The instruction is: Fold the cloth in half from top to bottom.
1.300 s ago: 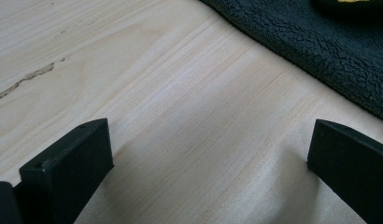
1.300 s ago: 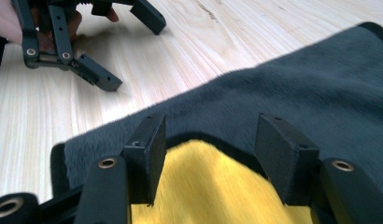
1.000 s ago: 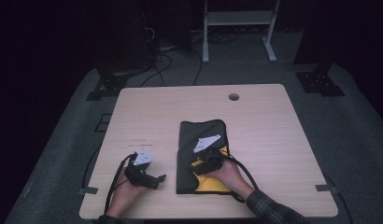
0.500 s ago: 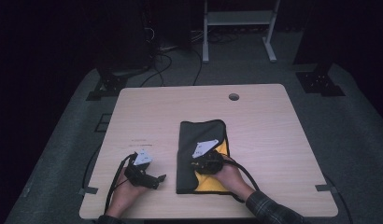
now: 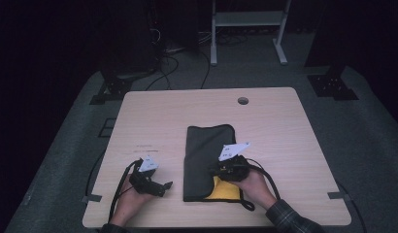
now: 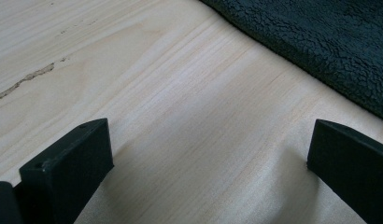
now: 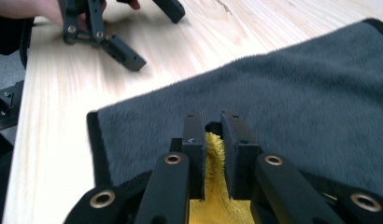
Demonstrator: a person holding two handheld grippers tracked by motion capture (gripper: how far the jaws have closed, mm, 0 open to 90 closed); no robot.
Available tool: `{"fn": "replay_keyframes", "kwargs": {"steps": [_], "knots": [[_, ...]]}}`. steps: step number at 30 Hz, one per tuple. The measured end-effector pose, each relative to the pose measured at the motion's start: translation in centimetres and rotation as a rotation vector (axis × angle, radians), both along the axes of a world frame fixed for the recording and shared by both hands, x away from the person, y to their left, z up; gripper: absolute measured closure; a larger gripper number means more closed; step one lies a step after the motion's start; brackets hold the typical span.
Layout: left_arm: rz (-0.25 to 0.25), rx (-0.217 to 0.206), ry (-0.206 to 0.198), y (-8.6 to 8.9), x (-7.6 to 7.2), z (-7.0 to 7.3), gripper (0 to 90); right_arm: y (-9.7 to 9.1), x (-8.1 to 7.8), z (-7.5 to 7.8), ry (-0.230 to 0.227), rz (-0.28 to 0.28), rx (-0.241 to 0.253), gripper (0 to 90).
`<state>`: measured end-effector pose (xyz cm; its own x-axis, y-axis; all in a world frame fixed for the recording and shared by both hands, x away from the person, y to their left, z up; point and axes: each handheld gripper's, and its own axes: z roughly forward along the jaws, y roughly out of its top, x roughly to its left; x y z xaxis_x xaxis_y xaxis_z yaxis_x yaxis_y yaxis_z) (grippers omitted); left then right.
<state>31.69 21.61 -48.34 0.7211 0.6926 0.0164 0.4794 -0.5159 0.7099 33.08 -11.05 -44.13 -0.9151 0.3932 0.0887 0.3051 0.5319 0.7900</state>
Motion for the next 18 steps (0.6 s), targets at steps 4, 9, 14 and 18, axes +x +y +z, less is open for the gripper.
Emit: {"fn": "replay_keyframes", "kwargs": {"steps": [4, 9, 14, 18], "knots": [[0.000, 0.000, 0.000, 0.0, 0.0, 0.0, 0.0, -1.3, -0.7, 0.1, 0.006, 0.001, -0.002, 79.2], [0.002, -0.002, -0.001, 0.0, 0.0, 0.0, 0.0, -3.2, -1.7, -0.2, 0.018, -0.013, -0.016, 78.1], [0.003, -0.003, -0.001, 0.0, 0.0, 0.0, 0.0, -4.6, -2.6, -0.7, 0.034, -0.029, -0.047, 76.0], [0.004, -0.003, -0.001, 0.0, 0.0, 0.0, 0.0, -5.5, -3.3, -1.1, 0.032, -0.041, -0.079, 74.1]]}}
